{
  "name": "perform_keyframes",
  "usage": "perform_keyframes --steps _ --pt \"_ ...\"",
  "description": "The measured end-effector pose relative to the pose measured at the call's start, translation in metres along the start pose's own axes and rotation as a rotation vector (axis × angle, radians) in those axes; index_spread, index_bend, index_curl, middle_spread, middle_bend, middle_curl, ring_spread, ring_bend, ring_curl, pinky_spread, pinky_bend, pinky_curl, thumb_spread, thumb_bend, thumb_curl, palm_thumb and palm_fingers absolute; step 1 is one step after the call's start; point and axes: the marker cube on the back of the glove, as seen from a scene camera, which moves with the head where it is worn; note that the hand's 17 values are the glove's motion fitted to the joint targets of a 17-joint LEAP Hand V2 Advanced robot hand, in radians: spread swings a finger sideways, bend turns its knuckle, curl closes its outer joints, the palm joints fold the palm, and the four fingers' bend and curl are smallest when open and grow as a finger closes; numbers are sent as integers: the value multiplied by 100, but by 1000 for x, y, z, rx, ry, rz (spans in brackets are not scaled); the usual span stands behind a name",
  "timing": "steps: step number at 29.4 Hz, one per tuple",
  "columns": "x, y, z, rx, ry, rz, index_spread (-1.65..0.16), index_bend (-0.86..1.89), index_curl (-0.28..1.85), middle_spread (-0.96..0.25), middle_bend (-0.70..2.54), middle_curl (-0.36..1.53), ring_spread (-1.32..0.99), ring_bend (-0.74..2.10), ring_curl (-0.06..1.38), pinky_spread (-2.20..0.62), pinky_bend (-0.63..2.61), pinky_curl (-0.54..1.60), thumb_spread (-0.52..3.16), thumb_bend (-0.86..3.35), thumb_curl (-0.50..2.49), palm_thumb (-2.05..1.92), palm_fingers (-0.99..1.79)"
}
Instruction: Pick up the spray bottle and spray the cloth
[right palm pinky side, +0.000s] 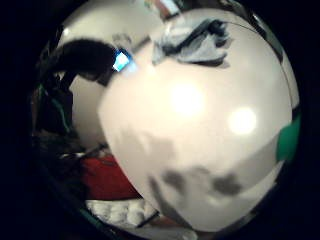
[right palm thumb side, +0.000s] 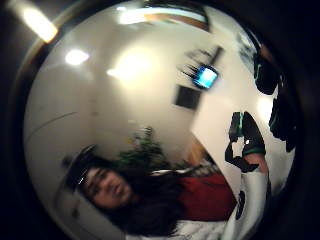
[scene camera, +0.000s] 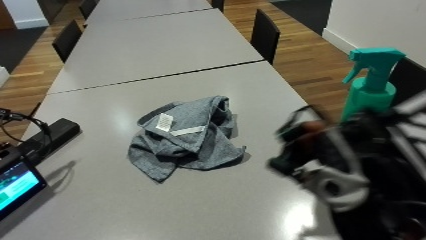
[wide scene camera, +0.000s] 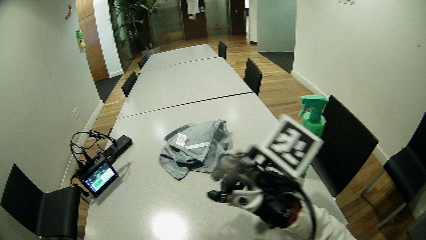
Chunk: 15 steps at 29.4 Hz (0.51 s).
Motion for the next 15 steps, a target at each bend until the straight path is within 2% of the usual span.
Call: perform_keyframes --steps 6,8,10,13,15 --pt "107 74 -88 672 -232 135 -26 36 46 -13 72 44 -14 65 43 -16 47 40 70 20 48 96 65" --pt "141 93 -111 834 -316 195 -30 37 46 -13 68 44 -14 53 40 -8 32 36 72 15 47 92 31" --pt "169 99 -120 865 -405 264 -34 26 46 -9 61 42 -12 50 42 -1 31 38 72 12 47 90 -6" --pt "191 78 -109 706 -534 314 -38 7 38 -5 57 40 -8 53 39 5 27 32 72 9 48 92 -5" --pt "191 58 -95 581 -629 310 -40 -7 27 -3 63 40 -7 64 37 10 28 29 71 10 49 97 13"
